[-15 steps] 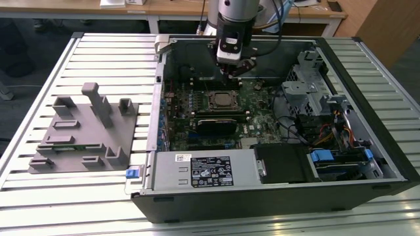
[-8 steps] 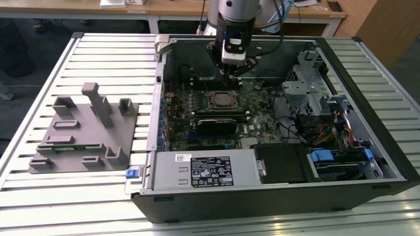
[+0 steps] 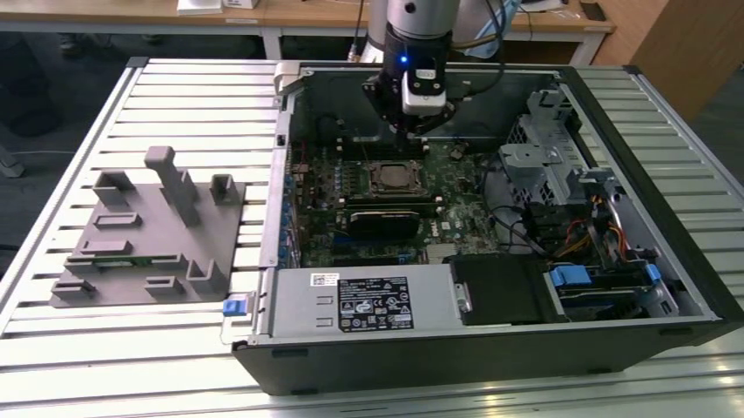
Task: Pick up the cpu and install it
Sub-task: 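Install the first cpu locking lever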
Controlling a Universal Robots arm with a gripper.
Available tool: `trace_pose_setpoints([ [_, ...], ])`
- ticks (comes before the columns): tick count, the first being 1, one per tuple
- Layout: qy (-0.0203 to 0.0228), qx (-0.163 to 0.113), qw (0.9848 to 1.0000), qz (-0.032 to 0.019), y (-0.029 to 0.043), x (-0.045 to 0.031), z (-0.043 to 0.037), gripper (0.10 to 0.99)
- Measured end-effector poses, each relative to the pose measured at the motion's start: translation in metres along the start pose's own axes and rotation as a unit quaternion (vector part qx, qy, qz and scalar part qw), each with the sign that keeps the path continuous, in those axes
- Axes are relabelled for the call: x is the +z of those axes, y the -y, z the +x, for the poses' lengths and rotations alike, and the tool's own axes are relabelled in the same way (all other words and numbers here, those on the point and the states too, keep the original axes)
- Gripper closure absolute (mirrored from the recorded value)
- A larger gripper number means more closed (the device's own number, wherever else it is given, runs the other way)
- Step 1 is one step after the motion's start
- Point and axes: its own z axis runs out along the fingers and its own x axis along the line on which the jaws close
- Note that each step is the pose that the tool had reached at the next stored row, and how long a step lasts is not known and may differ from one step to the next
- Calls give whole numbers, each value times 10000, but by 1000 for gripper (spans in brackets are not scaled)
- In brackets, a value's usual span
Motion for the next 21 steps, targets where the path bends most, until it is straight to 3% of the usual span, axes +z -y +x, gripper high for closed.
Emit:
trace_pose_setpoints([
  [8, 3, -541, 9985, -2, 0, 0, 0, 980],
  [16, 7, -1126, 9936, -8, 0, 10, 0, 980],
  [18, 1, -1188, 9929, -32, 1, 15, 0, 980],
  [21, -29, -1295, 9915, -116, 0, 24, 0, 980],
])
